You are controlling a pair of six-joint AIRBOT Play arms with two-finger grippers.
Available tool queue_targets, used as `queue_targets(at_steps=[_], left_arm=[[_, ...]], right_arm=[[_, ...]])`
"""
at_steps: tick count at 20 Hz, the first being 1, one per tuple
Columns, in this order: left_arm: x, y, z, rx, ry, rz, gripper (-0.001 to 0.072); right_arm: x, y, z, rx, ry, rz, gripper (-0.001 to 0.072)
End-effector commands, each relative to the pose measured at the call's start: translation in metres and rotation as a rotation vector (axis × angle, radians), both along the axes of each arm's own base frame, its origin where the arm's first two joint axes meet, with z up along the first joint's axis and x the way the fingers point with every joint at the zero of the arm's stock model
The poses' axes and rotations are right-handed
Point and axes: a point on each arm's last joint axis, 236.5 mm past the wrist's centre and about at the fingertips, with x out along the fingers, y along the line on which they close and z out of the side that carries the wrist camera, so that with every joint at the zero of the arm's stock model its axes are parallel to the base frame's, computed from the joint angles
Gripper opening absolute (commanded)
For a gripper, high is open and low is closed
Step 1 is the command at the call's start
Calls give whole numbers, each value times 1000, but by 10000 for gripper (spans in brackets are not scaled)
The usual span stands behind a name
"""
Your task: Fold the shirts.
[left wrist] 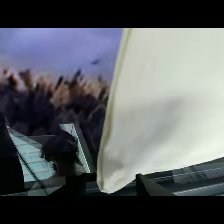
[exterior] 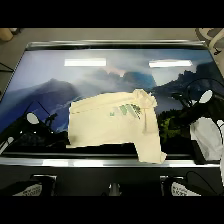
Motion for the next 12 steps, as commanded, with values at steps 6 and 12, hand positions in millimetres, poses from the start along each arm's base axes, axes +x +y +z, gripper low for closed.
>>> queue_targets(at_steps=[6, 12], left_arm=[[10, 0, -10, 12, -17, 41, 27], [15, 0, -4, 12, -49, 38, 25]], right_arm=[[7, 14, -11, 59, -50, 19, 416], [3, 37, -37, 148, -85, 12, 426]])
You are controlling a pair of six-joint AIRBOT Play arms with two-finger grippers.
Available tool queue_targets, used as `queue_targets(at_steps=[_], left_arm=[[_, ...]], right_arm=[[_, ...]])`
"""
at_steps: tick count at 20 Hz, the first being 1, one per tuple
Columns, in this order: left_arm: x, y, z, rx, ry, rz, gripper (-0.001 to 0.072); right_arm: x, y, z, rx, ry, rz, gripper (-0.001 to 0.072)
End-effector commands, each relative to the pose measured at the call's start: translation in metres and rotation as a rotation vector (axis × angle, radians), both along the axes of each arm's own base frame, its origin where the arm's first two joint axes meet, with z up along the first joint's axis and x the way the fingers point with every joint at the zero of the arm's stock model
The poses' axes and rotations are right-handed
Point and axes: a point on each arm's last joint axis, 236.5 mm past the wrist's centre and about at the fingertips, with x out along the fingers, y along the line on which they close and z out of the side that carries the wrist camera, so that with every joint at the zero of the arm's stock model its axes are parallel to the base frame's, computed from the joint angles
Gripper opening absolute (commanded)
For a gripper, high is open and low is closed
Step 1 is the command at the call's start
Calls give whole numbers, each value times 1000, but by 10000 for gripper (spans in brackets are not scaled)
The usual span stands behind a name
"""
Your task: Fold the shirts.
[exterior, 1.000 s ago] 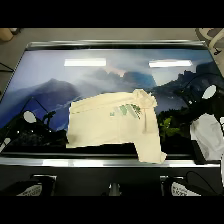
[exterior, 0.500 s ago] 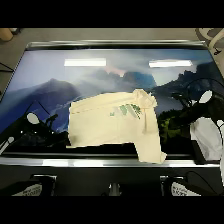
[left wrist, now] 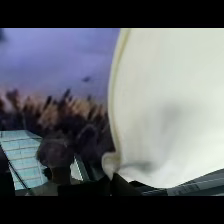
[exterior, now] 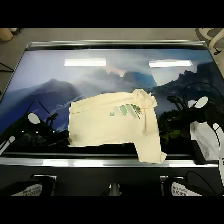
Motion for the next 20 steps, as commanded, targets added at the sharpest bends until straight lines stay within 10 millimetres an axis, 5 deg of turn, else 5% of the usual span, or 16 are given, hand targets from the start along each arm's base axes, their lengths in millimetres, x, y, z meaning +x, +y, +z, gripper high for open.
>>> queue_targets(at_steps=[1, 6, 8, 9, 10, 14, 16, 17, 19, 20], left_arm=[[4, 1, 6, 1, -30, -4, 25], [8, 1, 16, 2, -76, -6, 25], [10, 0, 20, -2, -92, -3, 26], [12, -2, 22, -11, -102, 4, 25], [16, -5, 26, -24, -120, 17, 26], [55, -11, 73, -49, -299, 33, 24], [99, -9, 144, -44, -550, 40, 25], [122, -7, 204, -41, -736, 52, 25], [143, -1, 361, -39, -1183, 97, 25], [131, 4, 446, -43, -1416, 129, 25]], right_arm=[[3, 15, -13, 62, -27, -31, 426], [-2, 35, -32, 162, 56, -73, 383], [-3, 36, -38, 169, 75, -79, 227], [-4, 37, -38, 174, 79, -79, 76], [-4, 38, -37, 180, 83, -79, 23], [9, 35, -11, 159, -25, -58, 21], [43, 26, 43, 116, -228, -41, 21], [64, 23, 88, 91, -377, -16, 21], [97, 18, 232, 4, -815, 41, 22], [94, 17, 314, -67, -1046, 68, 22]])
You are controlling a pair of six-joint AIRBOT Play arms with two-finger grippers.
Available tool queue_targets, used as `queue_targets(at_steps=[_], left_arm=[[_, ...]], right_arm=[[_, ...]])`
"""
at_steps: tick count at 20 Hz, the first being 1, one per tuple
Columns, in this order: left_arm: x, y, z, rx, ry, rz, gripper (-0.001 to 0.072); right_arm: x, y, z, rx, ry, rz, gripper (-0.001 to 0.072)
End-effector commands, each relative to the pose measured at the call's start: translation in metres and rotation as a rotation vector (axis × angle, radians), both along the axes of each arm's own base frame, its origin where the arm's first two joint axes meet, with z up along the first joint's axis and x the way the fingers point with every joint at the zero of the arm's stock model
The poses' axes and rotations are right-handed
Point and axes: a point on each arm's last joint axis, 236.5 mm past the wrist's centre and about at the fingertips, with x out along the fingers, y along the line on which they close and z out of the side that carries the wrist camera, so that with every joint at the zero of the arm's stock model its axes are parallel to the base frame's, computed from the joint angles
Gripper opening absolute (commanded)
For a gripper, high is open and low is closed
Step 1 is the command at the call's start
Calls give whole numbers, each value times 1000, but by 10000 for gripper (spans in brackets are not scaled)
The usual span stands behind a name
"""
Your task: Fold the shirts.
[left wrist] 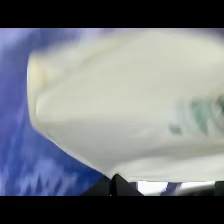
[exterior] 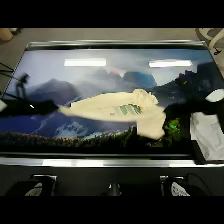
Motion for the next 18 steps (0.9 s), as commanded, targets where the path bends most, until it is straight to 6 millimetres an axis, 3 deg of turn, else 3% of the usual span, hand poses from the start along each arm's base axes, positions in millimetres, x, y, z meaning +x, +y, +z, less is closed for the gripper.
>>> queue_targets(at_steps=[1, 2, 3, 4, 5, 6, 7, 9, 13, 16, 18], left_arm=[[-34, 15, 285, -37, -789, 104, 25], [-72, 22, 354, -37, -988, 136, 25], [-117, 29, 408, -29, -1160, 167, 25], [-157, 34, 442, -10, -1277, 189, 26], [-185, 36, 457, -1, -1337, 196, 25], [-203, 35, 462, -12, -1364, 195, 25], [-210, 34, 459, -15, -1355, 190, 25], [-208, 32, 451, 0, -1319, 178, 25], [-170, 43, 418, 116, -1179, 194, 25], [-119, 47, 355, 179, -909, 171, 25], [-82, 52, 296, 230, -689, 144, 25]], right_arm=[[-13, -1, 262, -212, -754, 10, 22], [-48, 3, 338, -312, -989, 14, 23], [-93, 8, 403, -392, -1204, -13, 23], [-134, 11, 444, -418, -1346, -60, 23], [-168, 13, 469, -417, -1442, -108, 23], [-190, 13, 478, -378, -1470, -154, 23], [-200, 9, 479, -335, -1461, -203, 23], [-201, 1, 473, -344, -1426, -239, 23], [-179, -3, 456, -356, -1345, -221, 23], [-135, -9, 421, -347, -1194, -183, 23], [-91, -13, 368, -336, -987, -122, 23]])
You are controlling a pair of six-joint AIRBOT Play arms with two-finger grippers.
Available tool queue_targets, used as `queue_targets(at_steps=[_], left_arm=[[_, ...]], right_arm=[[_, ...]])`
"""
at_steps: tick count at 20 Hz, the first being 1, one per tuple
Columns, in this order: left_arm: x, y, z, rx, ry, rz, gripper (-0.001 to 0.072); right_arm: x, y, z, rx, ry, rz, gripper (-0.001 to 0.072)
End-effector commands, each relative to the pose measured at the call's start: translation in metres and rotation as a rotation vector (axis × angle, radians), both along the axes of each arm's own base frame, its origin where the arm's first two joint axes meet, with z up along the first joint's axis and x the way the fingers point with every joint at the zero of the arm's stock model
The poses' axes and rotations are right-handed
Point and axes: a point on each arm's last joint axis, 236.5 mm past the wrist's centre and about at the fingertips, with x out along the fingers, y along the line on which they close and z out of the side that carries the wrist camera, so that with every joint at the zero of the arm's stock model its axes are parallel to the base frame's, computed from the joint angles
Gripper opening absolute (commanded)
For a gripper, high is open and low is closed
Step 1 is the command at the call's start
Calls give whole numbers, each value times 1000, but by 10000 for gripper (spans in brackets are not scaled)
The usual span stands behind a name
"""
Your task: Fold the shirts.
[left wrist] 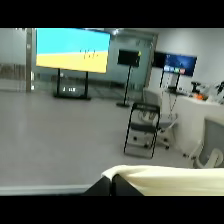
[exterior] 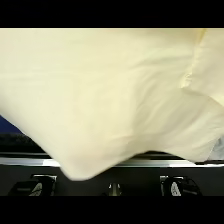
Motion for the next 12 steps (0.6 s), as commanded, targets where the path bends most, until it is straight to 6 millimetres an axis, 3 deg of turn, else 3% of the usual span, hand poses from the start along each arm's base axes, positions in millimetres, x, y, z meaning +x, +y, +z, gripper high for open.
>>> queue_targets(at_steps=[1, 5, 7, 9, 10, 12], left_arm=[[58, 15, -105, 68, 389, 51, 26], [134, 27, -281, 94, 801, 79, 26], [158, 29, -359, 82, 931, 85, 26], [176, 31, -411, 62, 1013, 100, 26], [186, 32, -429, 61, 1040, 104, 26], [208, 38, -446, 48, 1057, 120, 26]], right_arm=[[61, -6, -88, 11, 349, 44, 22], [140, -12, -255, 162, 895, 106, 21], [173, 3, -329, 201, 1051, 132, 21], [206, 30, -385, 202, 1119, 168, 22], [226, 41, -404, 220, 1110, 161, 22], [260, 53, -429, 305, 1074, 114, 23]])
